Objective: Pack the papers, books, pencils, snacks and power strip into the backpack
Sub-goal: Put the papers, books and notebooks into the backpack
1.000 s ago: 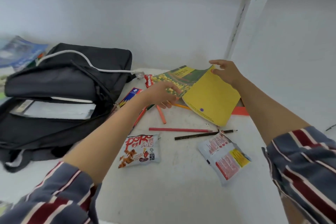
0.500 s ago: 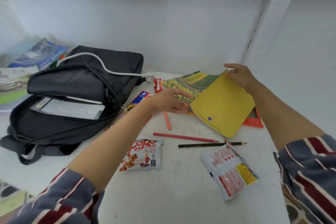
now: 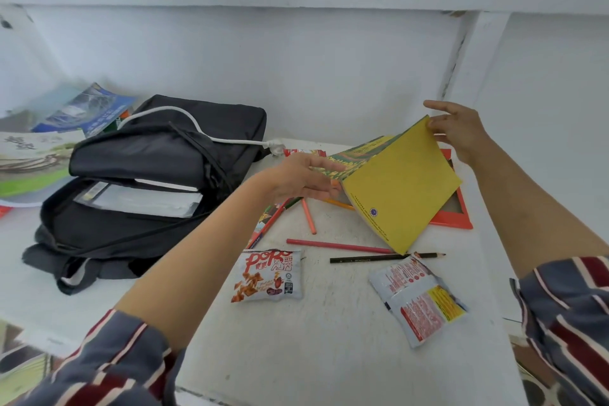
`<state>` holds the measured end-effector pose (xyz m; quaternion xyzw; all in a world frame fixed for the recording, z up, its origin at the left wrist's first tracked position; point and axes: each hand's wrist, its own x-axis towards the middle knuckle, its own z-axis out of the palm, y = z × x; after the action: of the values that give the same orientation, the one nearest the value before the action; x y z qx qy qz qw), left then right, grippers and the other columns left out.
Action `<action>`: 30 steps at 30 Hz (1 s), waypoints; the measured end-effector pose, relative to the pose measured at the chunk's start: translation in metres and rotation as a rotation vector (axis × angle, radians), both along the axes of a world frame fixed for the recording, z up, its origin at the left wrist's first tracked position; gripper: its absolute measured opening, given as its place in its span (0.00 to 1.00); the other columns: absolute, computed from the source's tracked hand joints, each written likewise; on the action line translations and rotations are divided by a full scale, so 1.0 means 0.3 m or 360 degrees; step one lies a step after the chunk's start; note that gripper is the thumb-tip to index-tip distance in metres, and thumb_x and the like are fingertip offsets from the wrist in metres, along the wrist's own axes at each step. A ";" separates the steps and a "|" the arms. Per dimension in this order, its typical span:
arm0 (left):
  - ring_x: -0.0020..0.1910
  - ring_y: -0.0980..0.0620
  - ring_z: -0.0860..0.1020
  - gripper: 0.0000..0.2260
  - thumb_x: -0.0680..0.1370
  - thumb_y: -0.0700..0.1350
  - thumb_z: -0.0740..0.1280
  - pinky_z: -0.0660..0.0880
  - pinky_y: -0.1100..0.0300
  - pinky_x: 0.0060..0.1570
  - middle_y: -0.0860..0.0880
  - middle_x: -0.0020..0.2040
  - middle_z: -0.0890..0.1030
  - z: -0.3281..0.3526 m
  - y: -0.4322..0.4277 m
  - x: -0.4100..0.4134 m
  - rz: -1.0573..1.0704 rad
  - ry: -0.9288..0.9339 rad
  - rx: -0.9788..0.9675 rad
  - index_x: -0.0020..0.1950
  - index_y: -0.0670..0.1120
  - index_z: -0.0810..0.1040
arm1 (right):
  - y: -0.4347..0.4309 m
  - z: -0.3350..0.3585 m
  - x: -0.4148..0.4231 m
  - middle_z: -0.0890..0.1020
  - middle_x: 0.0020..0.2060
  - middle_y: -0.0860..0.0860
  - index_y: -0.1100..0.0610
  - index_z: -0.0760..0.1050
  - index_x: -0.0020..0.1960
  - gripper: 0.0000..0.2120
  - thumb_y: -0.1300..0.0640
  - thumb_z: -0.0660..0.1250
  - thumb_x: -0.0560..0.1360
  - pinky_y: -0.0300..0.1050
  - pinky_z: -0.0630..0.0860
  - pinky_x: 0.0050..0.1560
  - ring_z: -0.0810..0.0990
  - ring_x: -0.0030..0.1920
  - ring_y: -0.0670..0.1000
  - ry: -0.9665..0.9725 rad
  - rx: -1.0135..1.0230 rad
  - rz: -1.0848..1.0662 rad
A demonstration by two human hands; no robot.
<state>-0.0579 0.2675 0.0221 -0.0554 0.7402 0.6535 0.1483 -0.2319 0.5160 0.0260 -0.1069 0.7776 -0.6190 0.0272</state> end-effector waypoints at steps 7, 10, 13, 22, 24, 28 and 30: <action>0.41 0.55 0.83 0.11 0.73 0.32 0.68 0.80 0.65 0.45 0.46 0.44 0.84 0.086 0.009 0.053 0.0110 0.0246 -0.0105 0.54 0.43 0.80 | 0.031 0.121 0.086 0.77 0.40 0.52 0.56 0.77 0.59 0.18 0.70 0.61 0.74 0.40 0.76 0.48 0.76 0.40 0.48 0.0049 -0.0102 0.0028; 0.35 0.58 0.82 0.11 0.72 0.32 0.69 0.79 0.68 0.38 0.50 0.37 0.84 0.121 0.014 0.072 0.0232 0.0370 -0.0145 0.53 0.40 0.80 | 0.040 0.164 0.115 0.77 0.40 0.51 0.59 0.76 0.59 0.16 0.70 0.61 0.75 0.39 0.77 0.48 0.77 0.40 0.47 0.0107 -0.0120 0.0031; 0.30 0.62 0.80 0.11 0.71 0.32 0.71 0.74 0.72 0.33 0.53 0.32 0.82 0.141 0.004 0.087 0.0408 0.0607 -0.0199 0.53 0.38 0.80 | 0.044 0.204 0.148 0.77 0.40 0.50 0.58 0.76 0.57 0.12 0.68 0.62 0.76 0.38 0.77 0.47 0.76 0.41 0.46 0.0210 -0.0152 0.0039; 0.42 0.56 0.77 0.07 0.74 0.36 0.69 0.75 0.66 0.48 0.53 0.39 0.82 0.189 -0.075 0.105 0.0687 0.1162 0.0125 0.49 0.47 0.80 | -0.035 0.300 0.312 0.78 0.39 0.50 0.53 0.77 0.46 0.10 0.67 0.62 0.77 0.35 0.76 0.40 0.77 0.36 0.43 0.0341 -0.0407 -0.0083; 0.42 0.58 0.79 0.06 0.76 0.39 0.67 0.77 0.64 0.49 0.54 0.41 0.82 0.190 -0.109 0.116 0.0664 0.1138 0.0260 0.48 0.48 0.79 | -0.076 0.310 0.361 0.78 0.37 0.48 0.51 0.77 0.46 0.10 0.66 0.64 0.76 0.32 0.73 0.39 0.77 0.35 0.40 0.0460 -0.0367 -0.0213; 0.34 0.53 0.78 0.04 0.78 0.41 0.65 0.77 0.62 0.33 0.50 0.35 0.81 0.179 -0.190 0.150 0.0644 0.1040 0.0529 0.49 0.50 0.76 | -0.184 0.304 0.470 0.77 0.33 0.45 0.48 0.74 0.42 0.12 0.66 0.66 0.74 0.31 0.70 0.35 0.75 0.32 0.39 0.0582 -0.0455 -0.0386; 0.33 0.53 0.76 0.06 0.79 0.41 0.64 0.76 0.62 0.33 0.49 0.34 0.80 0.173 -0.249 0.162 0.0594 0.1073 0.0495 0.50 0.51 0.76 | -0.247 0.271 0.519 0.76 0.30 0.44 0.49 0.74 0.40 0.12 0.65 0.64 0.75 0.36 0.68 0.34 0.71 0.32 0.43 0.0548 -0.0528 -0.0436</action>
<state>-0.0091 0.1927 0.0740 0.0516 0.6169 0.7548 -0.2166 -0.0762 0.4418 0.1073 -0.1073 0.6659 -0.7086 -0.2073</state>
